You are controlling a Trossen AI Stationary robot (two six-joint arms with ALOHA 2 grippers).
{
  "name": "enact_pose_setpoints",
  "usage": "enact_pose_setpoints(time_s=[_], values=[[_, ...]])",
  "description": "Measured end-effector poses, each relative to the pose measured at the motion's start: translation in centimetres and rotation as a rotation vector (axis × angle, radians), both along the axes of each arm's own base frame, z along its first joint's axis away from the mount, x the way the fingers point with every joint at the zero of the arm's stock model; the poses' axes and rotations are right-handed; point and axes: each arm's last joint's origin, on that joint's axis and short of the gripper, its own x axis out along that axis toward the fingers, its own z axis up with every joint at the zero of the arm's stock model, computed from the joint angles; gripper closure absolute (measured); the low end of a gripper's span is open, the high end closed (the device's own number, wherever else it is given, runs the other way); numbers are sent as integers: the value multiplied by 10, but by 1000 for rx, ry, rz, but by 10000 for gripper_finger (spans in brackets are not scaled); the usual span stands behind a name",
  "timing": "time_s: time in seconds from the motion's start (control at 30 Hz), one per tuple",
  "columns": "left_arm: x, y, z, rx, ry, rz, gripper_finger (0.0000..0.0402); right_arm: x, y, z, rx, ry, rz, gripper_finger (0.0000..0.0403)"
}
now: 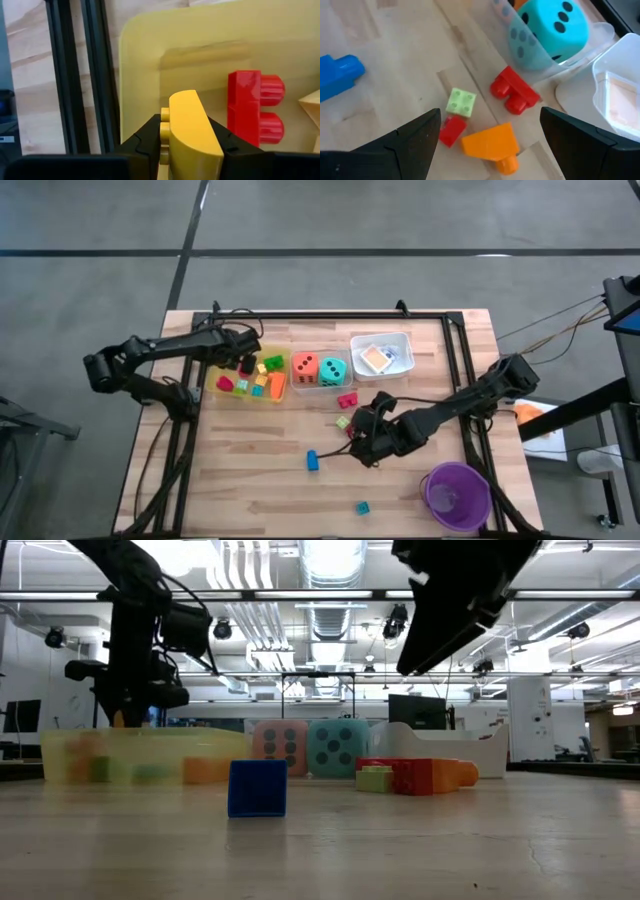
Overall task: Pick & Place Toys
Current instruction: Put the yellow game piece into the yellow bin
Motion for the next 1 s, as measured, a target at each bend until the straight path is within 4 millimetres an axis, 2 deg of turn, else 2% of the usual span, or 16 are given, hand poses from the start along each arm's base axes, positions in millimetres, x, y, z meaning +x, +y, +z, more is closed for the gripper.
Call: enact_pose_setpoints(time_s=[0.37,0.73,1.0], values=[[1,7,0,5,-15,-53,300,2,-5,0,-36,24,30,65],[3,7,-1,-82,-91,-60,299,3,-8,0,-40,25,23,65],[2,10,-2,-73,-97,-29,298,3,-7,0,-22,28,29,65]])
